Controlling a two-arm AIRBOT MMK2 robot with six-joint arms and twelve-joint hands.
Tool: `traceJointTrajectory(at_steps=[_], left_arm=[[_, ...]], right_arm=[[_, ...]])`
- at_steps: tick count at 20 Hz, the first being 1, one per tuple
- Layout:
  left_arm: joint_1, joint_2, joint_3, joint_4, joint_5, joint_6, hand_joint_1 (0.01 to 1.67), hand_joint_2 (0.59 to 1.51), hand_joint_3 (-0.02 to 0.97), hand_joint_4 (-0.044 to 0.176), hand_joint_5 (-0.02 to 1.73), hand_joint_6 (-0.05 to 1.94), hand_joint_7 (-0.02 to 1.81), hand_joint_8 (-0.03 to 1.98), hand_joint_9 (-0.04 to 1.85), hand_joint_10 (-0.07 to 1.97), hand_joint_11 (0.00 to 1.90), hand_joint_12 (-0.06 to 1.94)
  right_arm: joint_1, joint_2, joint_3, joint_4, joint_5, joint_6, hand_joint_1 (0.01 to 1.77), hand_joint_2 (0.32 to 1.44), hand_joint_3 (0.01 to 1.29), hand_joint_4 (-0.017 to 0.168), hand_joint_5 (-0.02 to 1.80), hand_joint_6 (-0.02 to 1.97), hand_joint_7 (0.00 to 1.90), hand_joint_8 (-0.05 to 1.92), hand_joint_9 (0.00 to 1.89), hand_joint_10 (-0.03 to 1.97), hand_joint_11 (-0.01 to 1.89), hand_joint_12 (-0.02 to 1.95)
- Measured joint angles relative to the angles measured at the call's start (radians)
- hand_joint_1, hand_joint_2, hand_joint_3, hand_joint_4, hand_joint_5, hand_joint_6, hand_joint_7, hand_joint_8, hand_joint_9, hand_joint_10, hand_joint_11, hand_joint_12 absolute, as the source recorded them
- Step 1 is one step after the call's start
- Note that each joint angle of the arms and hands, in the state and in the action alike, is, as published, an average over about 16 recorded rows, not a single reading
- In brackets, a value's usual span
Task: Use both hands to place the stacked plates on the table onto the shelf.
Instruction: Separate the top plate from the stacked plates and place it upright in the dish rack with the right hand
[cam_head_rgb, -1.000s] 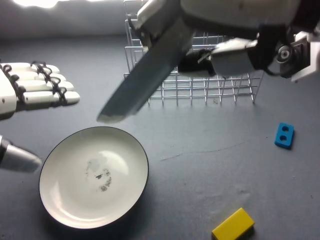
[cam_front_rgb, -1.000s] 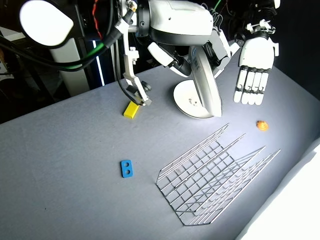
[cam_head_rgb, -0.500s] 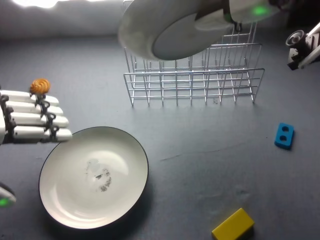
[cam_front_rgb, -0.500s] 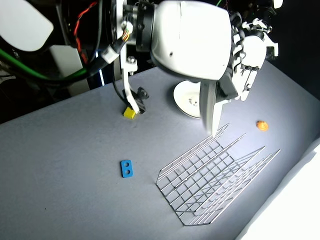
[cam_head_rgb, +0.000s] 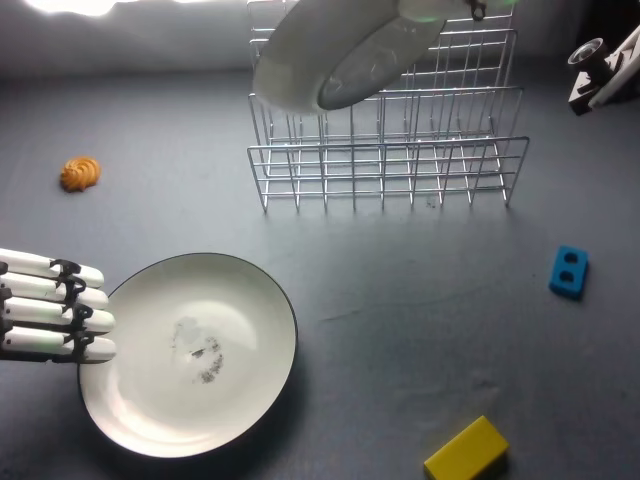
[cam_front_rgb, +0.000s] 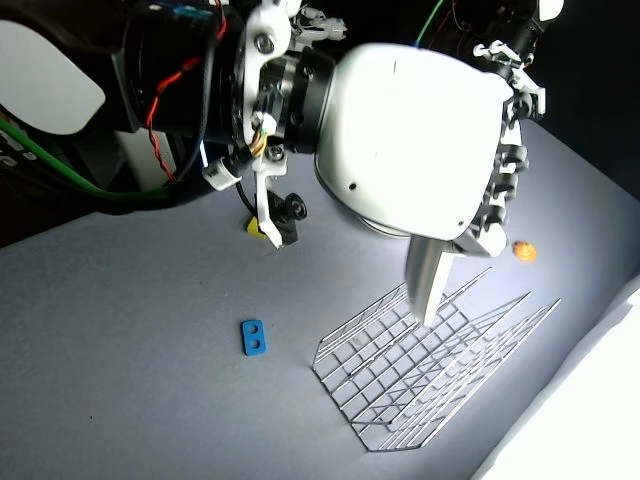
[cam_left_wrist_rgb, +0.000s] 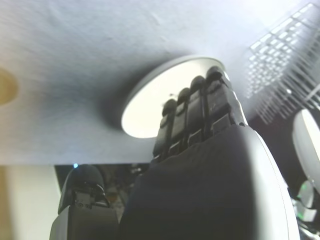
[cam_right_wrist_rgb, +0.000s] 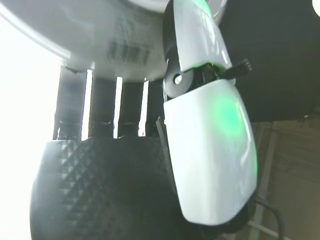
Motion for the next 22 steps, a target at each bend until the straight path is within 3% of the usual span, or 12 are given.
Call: traceJointTrajectory(at_steps=[8, 22], left_arm=[[0.029, -0.001, -0.027, 0.006, 0.028, 0.001, 0.01, 1.107, 0.012, 0.005, 0.02, 0.01, 0.02, 0.01, 0.02, 0.01, 0.02, 0.01], [0.092, -0.005, -0.091, -0.066, 0.116, 0.005, 0.01, 1.107, 0.012, 0.001, 0.01, 0.0, 0.02, 0.01, 0.02, 0.01, 0.02, -0.02]], right_arm=[[-0.014, -0.068, 0.102, 0.078, -0.013, -0.004, 1.37, 1.01, 0.01, -0.009, 0.86, 1.08, 0.99, 0.98, 0.96, 1.09, 0.8, 1.22], [-0.052, -0.141, 0.218, 0.331, -0.07, -0.024, 1.37, 1.03, 0.01, -0.009, 0.85, 1.06, 0.98, 0.99, 0.96, 1.11, 0.79, 1.22]])
